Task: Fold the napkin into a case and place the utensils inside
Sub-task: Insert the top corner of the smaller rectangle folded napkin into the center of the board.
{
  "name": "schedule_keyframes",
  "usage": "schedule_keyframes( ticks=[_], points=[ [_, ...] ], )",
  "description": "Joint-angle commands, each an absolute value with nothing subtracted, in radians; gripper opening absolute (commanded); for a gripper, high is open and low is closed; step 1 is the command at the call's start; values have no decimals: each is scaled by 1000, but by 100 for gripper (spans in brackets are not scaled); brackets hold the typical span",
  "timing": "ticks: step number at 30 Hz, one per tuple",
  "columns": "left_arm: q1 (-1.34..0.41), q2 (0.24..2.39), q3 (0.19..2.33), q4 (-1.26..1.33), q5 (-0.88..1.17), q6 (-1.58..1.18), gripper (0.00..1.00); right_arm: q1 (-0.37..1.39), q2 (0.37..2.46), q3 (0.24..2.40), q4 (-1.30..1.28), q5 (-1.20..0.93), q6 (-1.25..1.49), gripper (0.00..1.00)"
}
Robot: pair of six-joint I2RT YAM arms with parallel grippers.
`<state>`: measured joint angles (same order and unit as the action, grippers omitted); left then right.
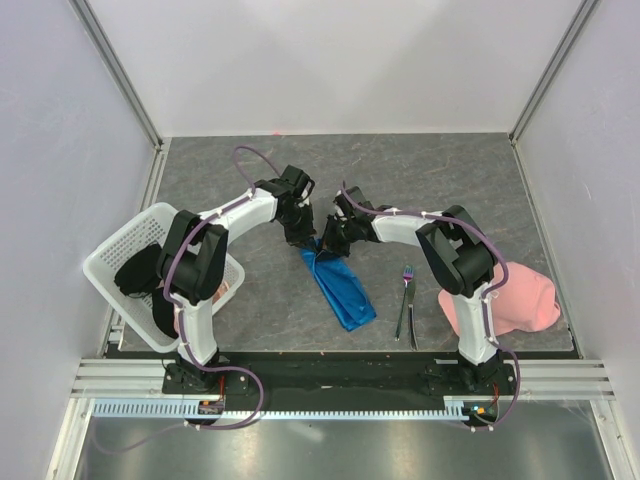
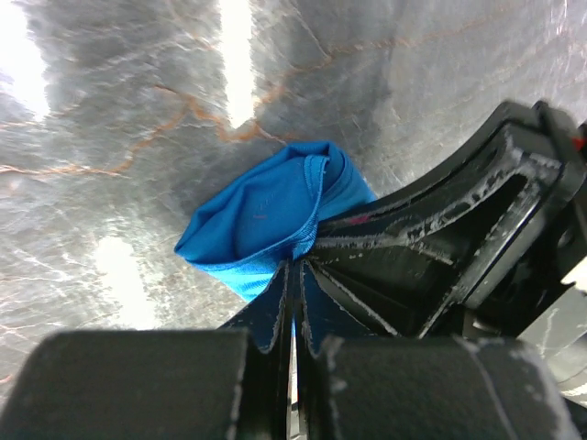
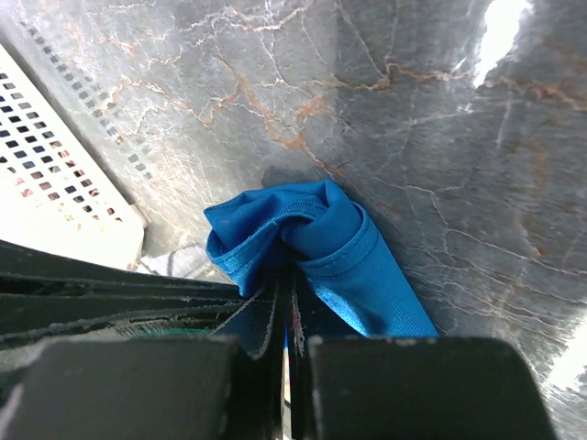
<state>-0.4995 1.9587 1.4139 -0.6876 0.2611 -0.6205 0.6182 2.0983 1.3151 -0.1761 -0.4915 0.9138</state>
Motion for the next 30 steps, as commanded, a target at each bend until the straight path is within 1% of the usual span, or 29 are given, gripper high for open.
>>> schedule_keyframes(
  ticks=[1, 3, 6, 7, 10, 13, 17, 24, 26, 27, 30],
  points=[
    [-512, 1925, 1410, -640, 307, -678, 2, 631, 2093, 1306, -133, -482, 933, 0],
    [-511, 1924, 1404, -640, 302, -675, 2, 609, 2044, 1287, -165, -485, 925, 1],
    [-509, 1922, 1396, -640, 304, -672, 2, 571, 1999, 1292, -244, -483, 874, 11],
    [-508, 1922, 1393, -638, 301, -670, 2, 569, 1988, 1295, -253, -483, 865, 16],
    [-508, 1925, 1393, -638, 299, -667, 2, 566, 1962, 1308, -290, -472, 841, 20],
    [-508, 1922, 1396, -640, 295, -664, 2, 557, 1957, 1299, -310, -457, 822, 20],
    [-508, 1917, 1394, -640, 299, -663, 2, 542, 1960, 1281, -313, -445, 807, 20],
    [-508, 1921, 1394, -638, 313, -672, 2, 549, 2014, 1298, -305, -433, 798, 9],
    [-509, 1928, 1393, -637, 322, -683, 2, 564, 2045, 1310, -293, -437, 804, 8],
    [-514, 1930, 1391, -634, 325, -687, 2, 571, 2057, 1322, -282, -442, 819, 6],
    [-523, 1945, 1384, -620, 331, -707, 2, 606, 2117, 1342, -227, -446, 873, 2]
  ],
)
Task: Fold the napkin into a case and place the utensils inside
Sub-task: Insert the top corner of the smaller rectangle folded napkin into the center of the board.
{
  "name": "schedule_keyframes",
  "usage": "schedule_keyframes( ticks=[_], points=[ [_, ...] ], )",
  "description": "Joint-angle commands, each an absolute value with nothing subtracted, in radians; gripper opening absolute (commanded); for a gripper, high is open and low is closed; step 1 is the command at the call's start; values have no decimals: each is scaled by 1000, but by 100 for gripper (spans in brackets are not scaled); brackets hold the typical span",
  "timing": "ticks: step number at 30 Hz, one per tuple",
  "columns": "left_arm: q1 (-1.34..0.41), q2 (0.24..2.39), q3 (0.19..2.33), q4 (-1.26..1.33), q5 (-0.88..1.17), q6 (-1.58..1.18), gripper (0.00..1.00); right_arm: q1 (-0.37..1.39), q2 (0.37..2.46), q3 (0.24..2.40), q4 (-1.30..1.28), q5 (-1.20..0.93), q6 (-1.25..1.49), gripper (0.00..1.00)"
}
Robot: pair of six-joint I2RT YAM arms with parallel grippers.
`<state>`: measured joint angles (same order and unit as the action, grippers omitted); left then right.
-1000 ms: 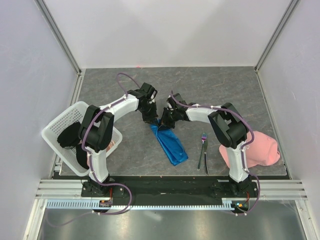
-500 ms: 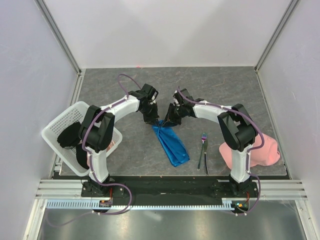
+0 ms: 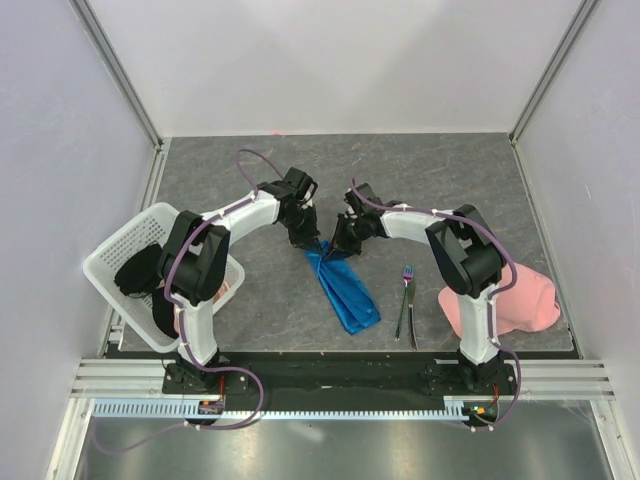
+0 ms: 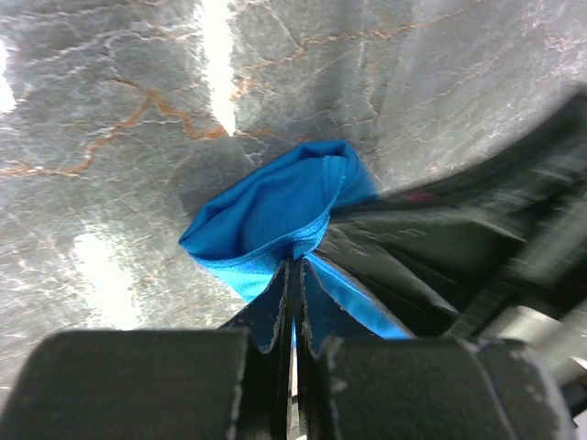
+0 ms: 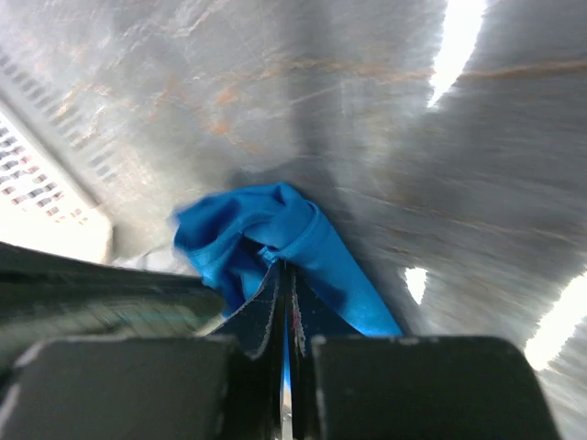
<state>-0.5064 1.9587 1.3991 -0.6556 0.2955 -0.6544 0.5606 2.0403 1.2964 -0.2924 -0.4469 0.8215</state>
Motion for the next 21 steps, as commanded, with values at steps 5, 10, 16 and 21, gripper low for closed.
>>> schedule_keyframes(
  ticks=[5, 10, 16, 21],
  points=[
    [-522, 1979, 1371, -600, 341, -726, 2, 604, 2102, 1351, -205, -448, 884, 0],
    [-522, 1951, 1335, -594, 324, -713, 2, 569, 1999, 1315, -297, -436, 842, 1],
    [-520, 1927, 1301, -601, 301, -675, 2, 548, 1899, 1315, -457, -411, 750, 15],
    [-520, 1940, 1312, -606, 301, -669, 2, 543, 1813, 1273, -535, -371, 678, 30]
  ],
)
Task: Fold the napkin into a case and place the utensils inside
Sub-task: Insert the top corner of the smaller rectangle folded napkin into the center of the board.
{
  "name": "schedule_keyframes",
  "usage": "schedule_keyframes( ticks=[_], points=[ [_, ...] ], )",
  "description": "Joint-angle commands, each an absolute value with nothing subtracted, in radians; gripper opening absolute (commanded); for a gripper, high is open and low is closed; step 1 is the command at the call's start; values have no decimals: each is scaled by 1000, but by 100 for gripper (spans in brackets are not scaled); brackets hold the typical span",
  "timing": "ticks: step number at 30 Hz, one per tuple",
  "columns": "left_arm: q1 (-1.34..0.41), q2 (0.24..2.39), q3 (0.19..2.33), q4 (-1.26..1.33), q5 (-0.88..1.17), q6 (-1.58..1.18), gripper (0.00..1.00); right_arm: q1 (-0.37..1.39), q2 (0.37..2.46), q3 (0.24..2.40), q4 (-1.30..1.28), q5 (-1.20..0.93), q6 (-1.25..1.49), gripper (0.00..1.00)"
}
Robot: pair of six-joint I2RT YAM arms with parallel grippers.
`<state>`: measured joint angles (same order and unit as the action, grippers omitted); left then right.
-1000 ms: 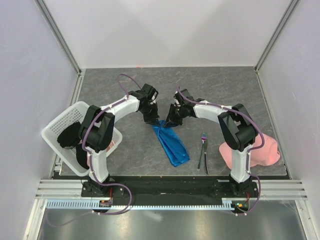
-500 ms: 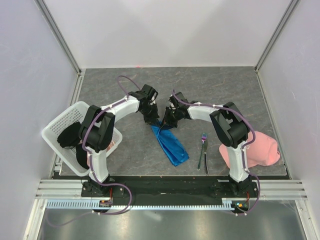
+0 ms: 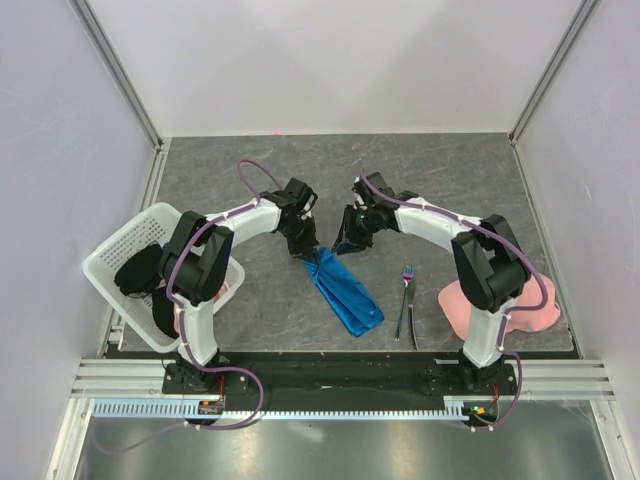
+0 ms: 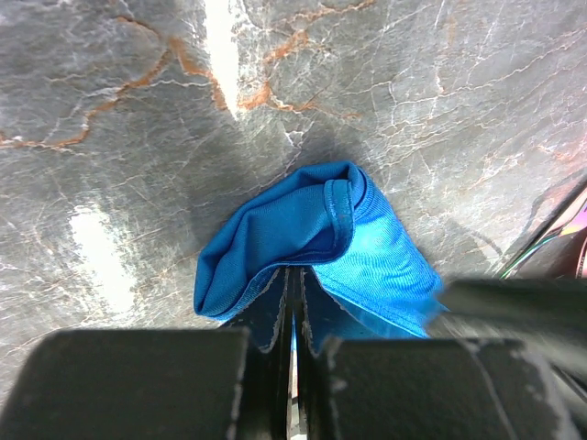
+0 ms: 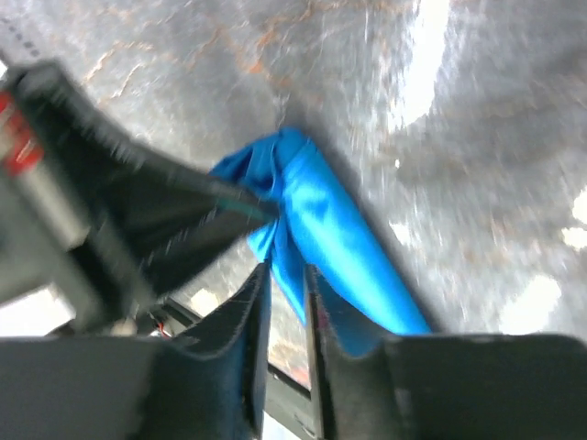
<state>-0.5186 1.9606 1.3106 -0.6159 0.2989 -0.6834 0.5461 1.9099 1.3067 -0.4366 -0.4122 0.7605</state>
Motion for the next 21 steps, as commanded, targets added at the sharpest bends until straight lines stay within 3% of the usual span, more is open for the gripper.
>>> schedule_keyframes(
  ticks=[1, 3, 6, 7, 10, 14, 19, 21],
  points=[
    [-520, 1945, 1315, -604, 307, -667, 2, 543, 1793, 1267, -566, -367, 664, 32],
    [-520, 1945, 1322, -610, 305, -660, 3, 543, 1770, 1247, -595, -356, 620, 39],
    [-520, 1908, 1328, -629, 284, -643, 15, 546, 1735, 1236, -659, -333, 565, 44],
    [-520, 1893, 1330, -633, 278, -640, 23, 551, 1726, 1235, -696, -331, 524, 46],
    [-520, 1839, 1350, -670, 267, -623, 32, 578, 1698, 1238, -762, -285, 454, 52],
    [-522, 1763, 1347, -727, 261, -614, 38, 617, 1675, 1233, -824, -206, 410, 57],
    [-534, 1710, 1220, -701, 368, -666, 36, 661, 1663, 1229, -859, -181, 377, 57],
    [-548, 1694, 1187, -681, 380, -695, 27, 670, 1654, 1218, -857, -176, 374, 56]
  ],
)
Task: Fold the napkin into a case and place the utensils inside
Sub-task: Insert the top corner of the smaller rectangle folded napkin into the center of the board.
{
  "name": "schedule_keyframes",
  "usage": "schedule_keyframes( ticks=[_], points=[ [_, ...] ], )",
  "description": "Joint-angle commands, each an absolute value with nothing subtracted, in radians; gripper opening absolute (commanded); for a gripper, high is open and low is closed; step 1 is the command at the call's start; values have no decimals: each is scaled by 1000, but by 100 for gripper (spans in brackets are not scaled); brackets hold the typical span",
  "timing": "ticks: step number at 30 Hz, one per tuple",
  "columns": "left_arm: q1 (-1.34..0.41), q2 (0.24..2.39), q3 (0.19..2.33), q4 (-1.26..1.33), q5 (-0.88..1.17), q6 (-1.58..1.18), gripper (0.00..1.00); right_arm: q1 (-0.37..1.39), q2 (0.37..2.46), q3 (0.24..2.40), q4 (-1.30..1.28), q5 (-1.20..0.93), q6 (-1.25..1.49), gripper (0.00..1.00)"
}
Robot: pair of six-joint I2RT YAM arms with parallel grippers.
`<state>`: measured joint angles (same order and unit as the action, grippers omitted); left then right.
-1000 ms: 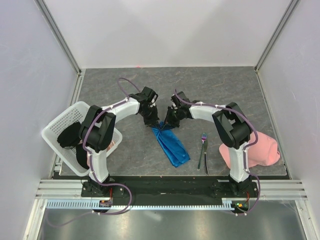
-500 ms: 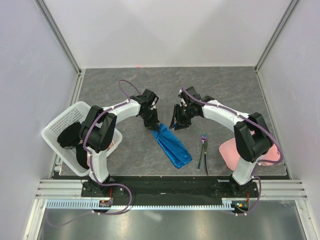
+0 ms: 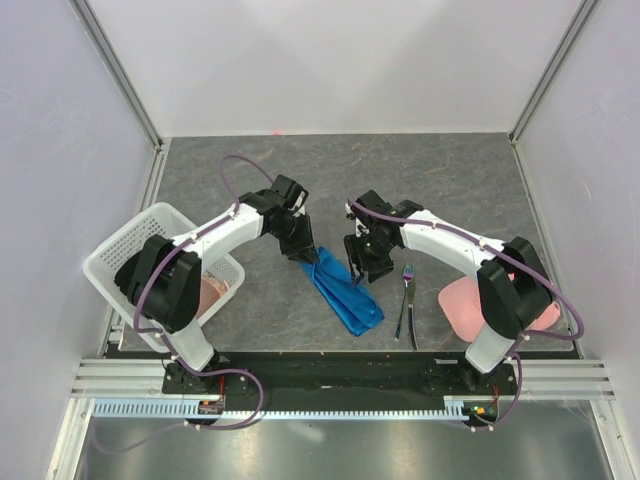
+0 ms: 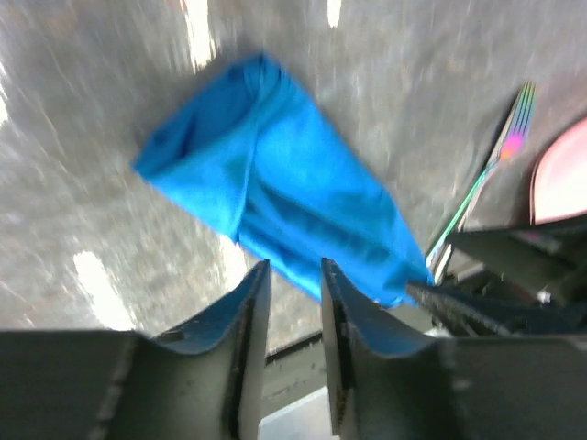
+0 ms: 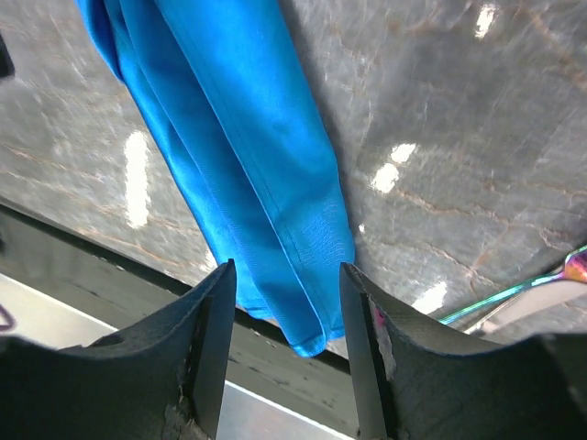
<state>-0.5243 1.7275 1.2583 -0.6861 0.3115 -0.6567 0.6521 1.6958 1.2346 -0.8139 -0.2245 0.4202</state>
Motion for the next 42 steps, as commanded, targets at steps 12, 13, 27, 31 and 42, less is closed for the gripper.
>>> schedule_keyframes(
  ticks=[12, 13, 27, 31, 42],
  points=[
    [-666, 1697, 1035, -520, 431, -836, 9, 695, 1654, 1151, -818, -173, 350, 40],
    [-678, 1703, 1028, -514, 425, -841, 9, 698, 1655, 1143, -813, -175, 348, 37],
    [-744, 1781, 937, -413, 380, -934, 7, 782, 1684, 1147, -790, -210, 462, 3],
    [-753, 1775, 933, -385, 361, -951, 7, 811, 1701, 1124, -765, -213, 515, 0],
    [-761, 1715, 908, -416, 347, -957, 6, 854, 1740, 1056, -716, -138, 597, 0]
  ],
)
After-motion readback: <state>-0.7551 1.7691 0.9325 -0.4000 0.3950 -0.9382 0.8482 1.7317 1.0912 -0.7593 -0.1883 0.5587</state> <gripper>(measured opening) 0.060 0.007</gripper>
